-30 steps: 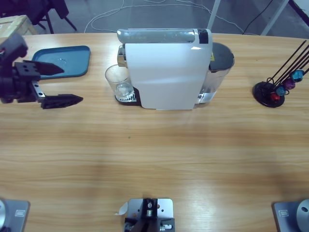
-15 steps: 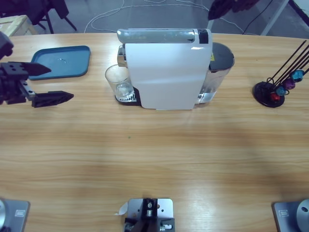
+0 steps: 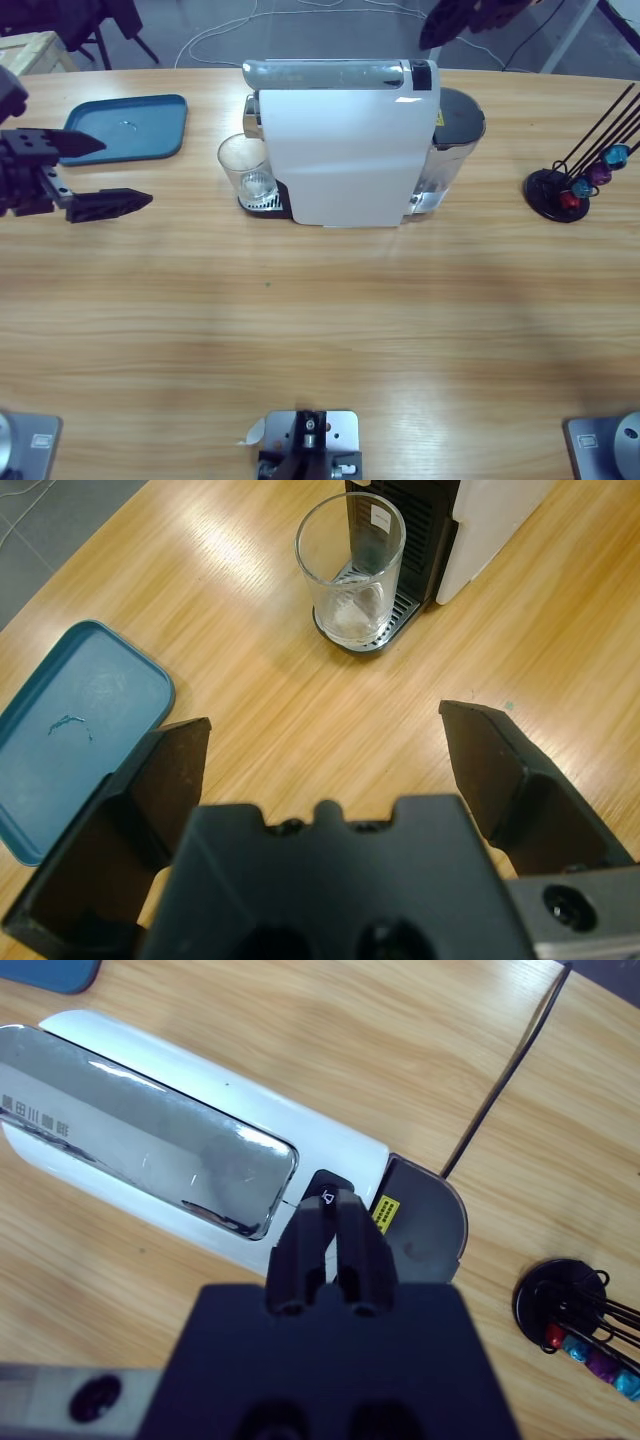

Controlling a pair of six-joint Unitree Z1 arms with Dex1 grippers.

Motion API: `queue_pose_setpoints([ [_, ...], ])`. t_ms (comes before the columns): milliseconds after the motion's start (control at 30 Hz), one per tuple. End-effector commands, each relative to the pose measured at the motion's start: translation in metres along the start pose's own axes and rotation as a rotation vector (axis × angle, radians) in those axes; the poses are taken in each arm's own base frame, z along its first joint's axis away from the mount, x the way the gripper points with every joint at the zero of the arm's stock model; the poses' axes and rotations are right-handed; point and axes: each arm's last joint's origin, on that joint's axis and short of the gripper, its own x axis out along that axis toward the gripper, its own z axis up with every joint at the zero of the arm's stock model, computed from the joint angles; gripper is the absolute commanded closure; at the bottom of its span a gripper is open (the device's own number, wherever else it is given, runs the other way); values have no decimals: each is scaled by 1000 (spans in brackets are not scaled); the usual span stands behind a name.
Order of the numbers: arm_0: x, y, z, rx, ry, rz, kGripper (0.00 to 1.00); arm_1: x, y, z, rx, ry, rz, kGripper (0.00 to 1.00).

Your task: Pour coffee

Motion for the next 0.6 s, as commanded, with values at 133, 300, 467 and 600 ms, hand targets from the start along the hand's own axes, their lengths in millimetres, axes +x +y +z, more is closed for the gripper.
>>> queue_pose_setpoints([
  [133, 2, -4, -10, -5, 35, -3, 0, 41, -3, -2, 15, 94, -21, 1000],
  [300, 3, -4, -10, -5, 40, -5, 0, 44, -4, -8, 14, 116, -24, 1000],
  [467, 3, -4, -11, -6, 40, -5, 0, 44, -4, -13, 11, 127, -27, 1000],
  [600, 3, -4, -11, -6, 38, -4, 0, 45, -4, -17, 10, 136, -29, 1000],
])
